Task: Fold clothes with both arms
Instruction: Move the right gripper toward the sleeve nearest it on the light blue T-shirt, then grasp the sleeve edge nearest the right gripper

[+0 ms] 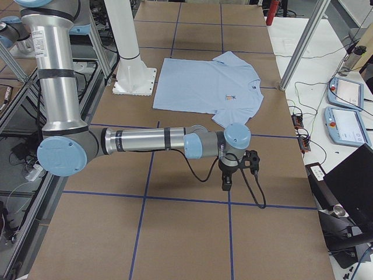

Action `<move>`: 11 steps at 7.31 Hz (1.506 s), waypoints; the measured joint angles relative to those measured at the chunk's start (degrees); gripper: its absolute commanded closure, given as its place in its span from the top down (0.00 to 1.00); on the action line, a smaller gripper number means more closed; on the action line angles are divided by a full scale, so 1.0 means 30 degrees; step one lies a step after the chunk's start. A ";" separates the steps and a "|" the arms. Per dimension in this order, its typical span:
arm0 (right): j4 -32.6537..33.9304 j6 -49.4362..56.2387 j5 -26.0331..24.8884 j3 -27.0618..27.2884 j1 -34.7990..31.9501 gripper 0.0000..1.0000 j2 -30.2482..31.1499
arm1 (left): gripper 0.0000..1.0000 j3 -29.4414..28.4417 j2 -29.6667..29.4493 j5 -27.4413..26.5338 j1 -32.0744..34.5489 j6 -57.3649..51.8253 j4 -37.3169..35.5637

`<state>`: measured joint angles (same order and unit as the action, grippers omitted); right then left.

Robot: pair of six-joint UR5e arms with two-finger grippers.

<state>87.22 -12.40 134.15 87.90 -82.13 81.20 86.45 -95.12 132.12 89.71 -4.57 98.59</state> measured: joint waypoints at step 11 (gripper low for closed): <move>-1.2098 -0.9912 -0.4866 -0.6145 0.9350 0.94 -0.6201 | 1.00 -0.1901 -0.2185 0.0228 -0.1892 0.2592 0.8118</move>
<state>50.92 -42.13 119.55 69.47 -54.09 62.60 80.74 -101.67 132.80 84.03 3.20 122.95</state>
